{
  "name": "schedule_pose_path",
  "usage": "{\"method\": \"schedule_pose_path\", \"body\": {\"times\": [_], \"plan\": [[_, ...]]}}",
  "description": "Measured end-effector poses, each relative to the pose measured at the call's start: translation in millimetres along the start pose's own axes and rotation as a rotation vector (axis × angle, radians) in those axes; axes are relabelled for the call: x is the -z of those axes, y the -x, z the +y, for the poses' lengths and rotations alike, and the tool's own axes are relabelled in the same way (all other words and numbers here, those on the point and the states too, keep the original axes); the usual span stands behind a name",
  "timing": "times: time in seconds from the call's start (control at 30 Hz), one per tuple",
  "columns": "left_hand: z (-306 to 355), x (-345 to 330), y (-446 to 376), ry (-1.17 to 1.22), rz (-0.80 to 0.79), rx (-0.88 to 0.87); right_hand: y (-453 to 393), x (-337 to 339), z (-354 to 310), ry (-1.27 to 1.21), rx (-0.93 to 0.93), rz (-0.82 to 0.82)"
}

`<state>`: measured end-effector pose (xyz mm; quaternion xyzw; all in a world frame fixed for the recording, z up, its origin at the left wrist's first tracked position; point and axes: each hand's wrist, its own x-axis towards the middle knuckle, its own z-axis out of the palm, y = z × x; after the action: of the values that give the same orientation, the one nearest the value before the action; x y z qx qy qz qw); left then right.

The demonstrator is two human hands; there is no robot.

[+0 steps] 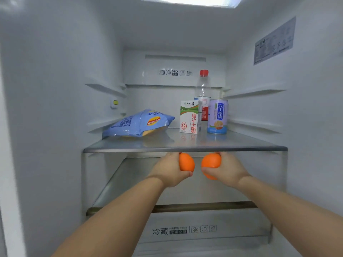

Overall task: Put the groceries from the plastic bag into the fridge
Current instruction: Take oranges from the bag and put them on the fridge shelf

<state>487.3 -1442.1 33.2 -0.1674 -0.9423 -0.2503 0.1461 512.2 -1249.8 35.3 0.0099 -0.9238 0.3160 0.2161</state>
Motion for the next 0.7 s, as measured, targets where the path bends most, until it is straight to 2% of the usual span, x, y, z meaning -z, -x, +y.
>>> {"method": "schedule_pose_path", "body": {"times": [0.13,0.33,0.43,0.53,0.63,0.7], "plan": [[4,-10,-22,-0.052,-0.004,-0.027,-21,-6,11,0.098,0.039,-0.038],[10,-25,-56,-0.102,-0.020,-0.047,-63,-25,19,0.047,0.104,-0.010],[9,-32,-73,-0.125,-0.089,-0.012,-82,-33,29,-0.028,0.005,-0.050],[6,-43,-88,-0.003,-0.219,0.035,-102,-42,39,-0.031,-0.098,-0.161],[1,-47,-96,0.125,-0.234,0.086,-111,-46,36,-0.005,-0.129,-0.273],[-3,-47,-100,0.151,-0.247,0.122,-116,-47,35,-0.051,-0.238,-0.333]]}}
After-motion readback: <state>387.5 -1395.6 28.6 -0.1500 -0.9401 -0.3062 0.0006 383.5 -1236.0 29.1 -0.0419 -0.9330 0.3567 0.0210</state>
